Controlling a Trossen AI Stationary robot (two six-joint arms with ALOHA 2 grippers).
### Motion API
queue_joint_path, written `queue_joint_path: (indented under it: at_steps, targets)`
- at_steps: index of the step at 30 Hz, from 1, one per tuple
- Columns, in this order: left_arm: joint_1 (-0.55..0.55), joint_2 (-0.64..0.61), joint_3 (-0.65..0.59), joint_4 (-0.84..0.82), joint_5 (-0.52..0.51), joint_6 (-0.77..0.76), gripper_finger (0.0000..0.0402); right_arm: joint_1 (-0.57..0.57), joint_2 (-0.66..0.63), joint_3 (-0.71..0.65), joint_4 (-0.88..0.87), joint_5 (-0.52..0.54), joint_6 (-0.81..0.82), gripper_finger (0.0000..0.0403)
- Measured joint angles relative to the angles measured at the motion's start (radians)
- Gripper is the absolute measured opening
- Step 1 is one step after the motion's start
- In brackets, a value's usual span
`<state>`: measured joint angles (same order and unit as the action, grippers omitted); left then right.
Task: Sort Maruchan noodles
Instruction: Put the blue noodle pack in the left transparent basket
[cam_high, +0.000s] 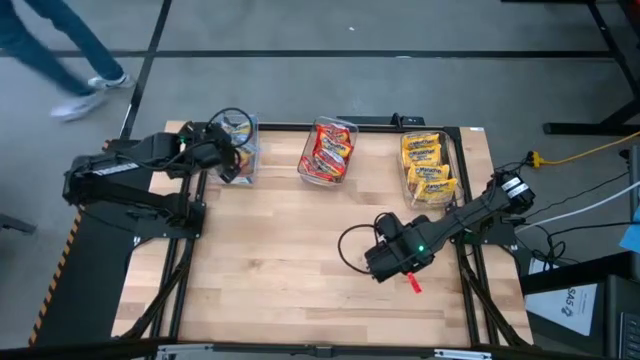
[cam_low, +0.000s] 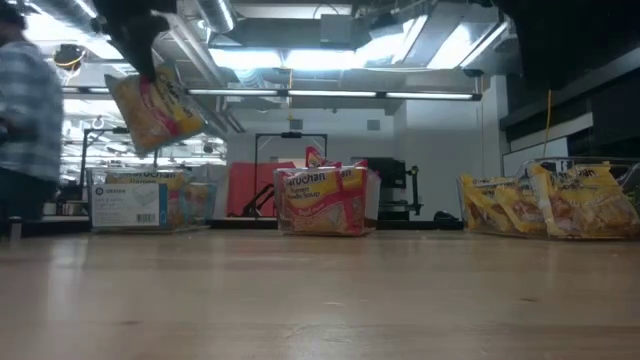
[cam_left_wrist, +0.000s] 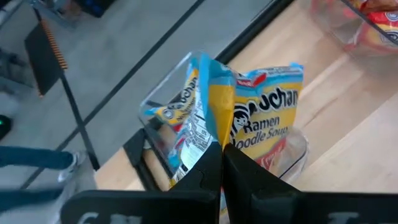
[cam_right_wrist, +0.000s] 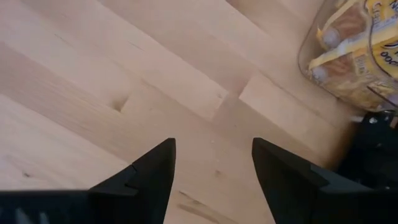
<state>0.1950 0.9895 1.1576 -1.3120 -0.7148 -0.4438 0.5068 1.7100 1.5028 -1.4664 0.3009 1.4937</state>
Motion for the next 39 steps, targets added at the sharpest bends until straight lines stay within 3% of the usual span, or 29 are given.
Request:
queue_joint_path:
  at_steps: [8, 12, 23, 32, 39]
  targets:
    - [0.062, 0.000, -0.206, 0.281, 0.037, 0.086, 0.0000, -0.003, 0.000, 0.000, 0.029, 0.004, -0.003, 0.0218]
    - [0.076, -0.002, -0.275, 0.293, 0.062, 0.050, 0.0000, -0.003, 0.000, 0.000, 0.029, 0.004, -0.004, 0.0218]
    - [0.076, -0.003, -0.384, 0.287, 0.290, -0.020, 0.0000, -0.003, 0.000, 0.000, 0.028, 0.030, -0.007, 0.0218]
    - [0.075, -0.007, -0.538, 0.305, 0.332, -0.044, 0.0000, -0.003, 0.000, 0.000, 0.030, 0.032, -0.007, 0.0218]
    - [0.075, -0.001, -0.437, 0.296, 0.283, -0.042, 0.0000, -0.003, 0.001, 0.000, 0.029, 0.033, -0.007, 0.0218]
